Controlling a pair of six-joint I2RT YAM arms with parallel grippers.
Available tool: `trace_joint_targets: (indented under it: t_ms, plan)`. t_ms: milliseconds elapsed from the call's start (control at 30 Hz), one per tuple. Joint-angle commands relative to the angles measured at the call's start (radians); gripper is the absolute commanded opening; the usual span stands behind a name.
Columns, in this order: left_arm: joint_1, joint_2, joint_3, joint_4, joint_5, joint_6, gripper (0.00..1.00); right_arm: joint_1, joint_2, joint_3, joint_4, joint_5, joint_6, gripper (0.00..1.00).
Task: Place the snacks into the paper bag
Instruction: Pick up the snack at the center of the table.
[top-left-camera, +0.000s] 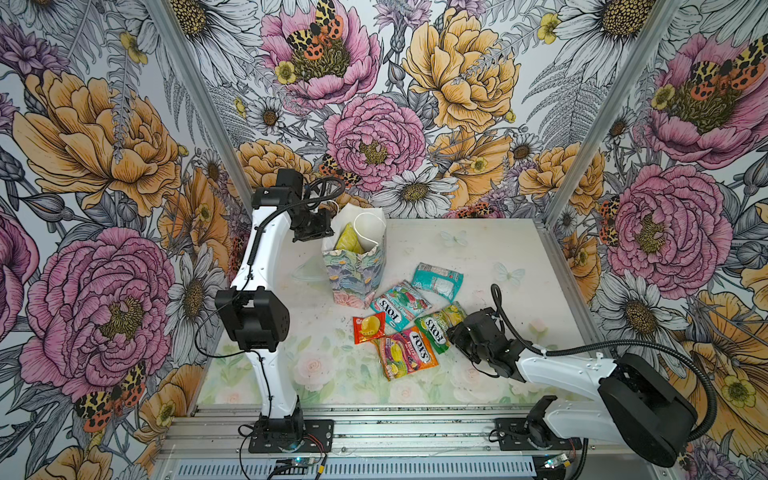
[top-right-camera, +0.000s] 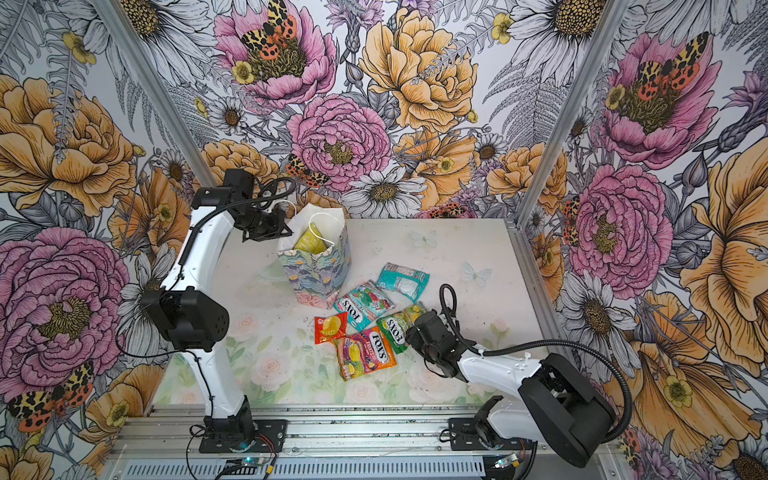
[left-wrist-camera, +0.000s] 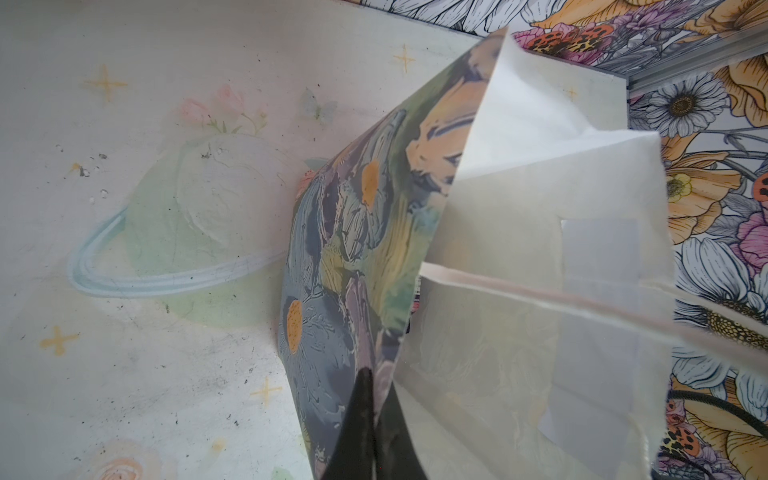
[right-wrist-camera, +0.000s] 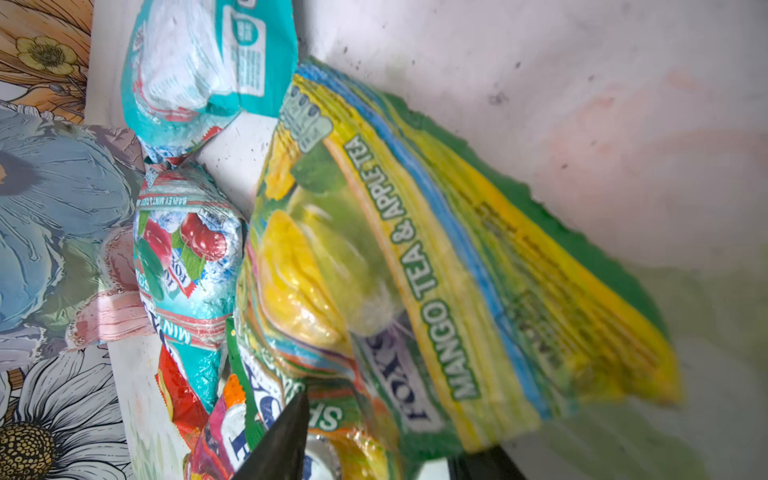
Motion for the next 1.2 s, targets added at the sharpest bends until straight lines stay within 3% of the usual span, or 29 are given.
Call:
trace_joint_targets:
  t_ms: [0, 167, 367, 767, 1167]
  plan:
    - [-0.004, -0.03, -0.015, -0.003, 0.024, 0.012, 0.0, -0.013, 0.029, -0.011, 0.032, 0.009, 0.007, 0.5]
    - [-0.004, -0.03, -0.014, -0.003, 0.023, 0.013, 0.0, -0.031, 0.059, -0.012, 0.067, 0.01, 0.002, 0.36]
    - [-0.005, -0.03, -0.015, -0.002, 0.022, 0.014, 0.0, -0.035, 0.058, 0.008, 0.045, 0.013, -0.044, 0.01]
    - [-0.006, -0.028, -0.015, -0.003, 0.023, 0.014, 0.0, -0.035, -0.116, 0.178, -0.252, 0.094, -0.226, 0.0]
    - [-0.005, -0.03, -0.014, -0.003, 0.026, 0.014, 0.0, -0.021, -0.117, 0.453, -0.462, 0.114, -0.431, 0.0]
